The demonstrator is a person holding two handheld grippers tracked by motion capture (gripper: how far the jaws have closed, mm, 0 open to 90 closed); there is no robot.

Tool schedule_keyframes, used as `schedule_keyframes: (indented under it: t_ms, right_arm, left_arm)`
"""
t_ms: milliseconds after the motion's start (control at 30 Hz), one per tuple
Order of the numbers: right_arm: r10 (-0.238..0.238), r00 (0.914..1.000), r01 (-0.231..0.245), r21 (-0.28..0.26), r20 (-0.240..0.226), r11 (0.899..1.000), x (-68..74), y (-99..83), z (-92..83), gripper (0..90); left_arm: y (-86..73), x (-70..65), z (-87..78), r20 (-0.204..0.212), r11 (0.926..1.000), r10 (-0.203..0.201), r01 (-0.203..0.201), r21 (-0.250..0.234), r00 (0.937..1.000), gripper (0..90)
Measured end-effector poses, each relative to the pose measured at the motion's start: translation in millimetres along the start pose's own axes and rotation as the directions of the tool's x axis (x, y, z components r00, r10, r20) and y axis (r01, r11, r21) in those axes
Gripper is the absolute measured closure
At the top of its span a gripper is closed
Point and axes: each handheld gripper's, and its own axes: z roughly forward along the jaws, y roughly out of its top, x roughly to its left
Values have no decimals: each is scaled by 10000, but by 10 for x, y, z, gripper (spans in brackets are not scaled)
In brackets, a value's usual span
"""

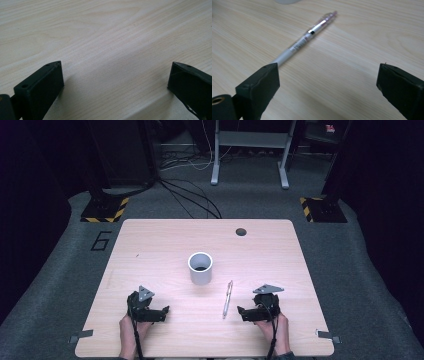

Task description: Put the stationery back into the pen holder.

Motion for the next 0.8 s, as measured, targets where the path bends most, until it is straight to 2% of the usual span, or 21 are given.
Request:
schedule_keyframes:
  t_ms: [33, 67, 100, 233, 333, 367, 400, 433, 467, 533, 567, 667, 733, 800]
  right_arm:
    - [133, 9999, -133, -2, -55, 9999, 60, 23, 10, 46]
    - [-141, 9999, 141, -5, -87, 9999, 93, 39, 25, 50]
    - [-77, 9999, 76, -64, -141, 10000, 147, 59, 42, 58]
    - [-388, 9989, 386, -70, -266, 9992, 299, 95, 121, 77]
    - [-283, 9991, 286, 80, -303, 9996, 419, 105, 183, 100]
    - [-522, 9982, 524, 72, -290, 9986, 439, 104, 212, 113]
    - [-420, 9988, 422, 61, -241, 9991, 467, 109, 229, 123]
    - [-569, 9982, 570, 56, -190, 9984, 482, 107, 246, 132]
    - [-385, 9992, 386, 53, -128, 9992, 520, 113, 264, 138]
    - [-493, 9987, 493, 9, 148, 9988, 559, 120, 301, 145]
    - [-374, 9992, 372, 94, 174, 9993, 588, 121, 320, 152]
    - [-608, 9972, 605, 80, 428, 9981, 641, 113, 387, 196]
    - [-424, 9968, 415, 154, 672, 9990, 678, 99, 402, 235]
    - [-663, 9949, 656, 112, 766, 9978, 667, 83, 410, 262]
  left_arm:
    - [0, 0, 0, 0, 10000, 2, -2, 3, 10000, 1]
    - [0, 0, 0, -3, 10000, -4, 4, 0, 10000, 1]
    - [0, 0, 0, 2, 10000, 7, -7, 5, 10000, 1]
    - [2, 8, -4, 9, 9999, 123, -123, 63, 9999, 1]
    - [2, 8, -4, 8, 9999, 125, -125, 67, 9999, 1]
    - [2, 8, -4, 9, 9999, 123, -123, 65, 9999, 1]
    - [4, 9, -8, 21, 9998, 135, -135, 114, 9999, 1]
    - [4, 10, -7, 19, 9998, 137, -137, 111, 9999, 1]
    - [3, 10, -7, 21, 9998, 136, -136, 111, 9999, 1]
    - [2, 8, -5, 8, 9999, 127, -127, 75, 9999, 1]
    - [2, 8, -4, 8, 9999, 121, -121, 65, 9999, 1]
    - [2, 8, -4, 8, 9999, 125, -125, 67, 9999, 1]
    - [2, 8, -4, 7, 9999, 122, -122, 65, 9999, 1]
    - [2, 8, -4, 5, 9999, 122, -122, 64, 9999, 1]
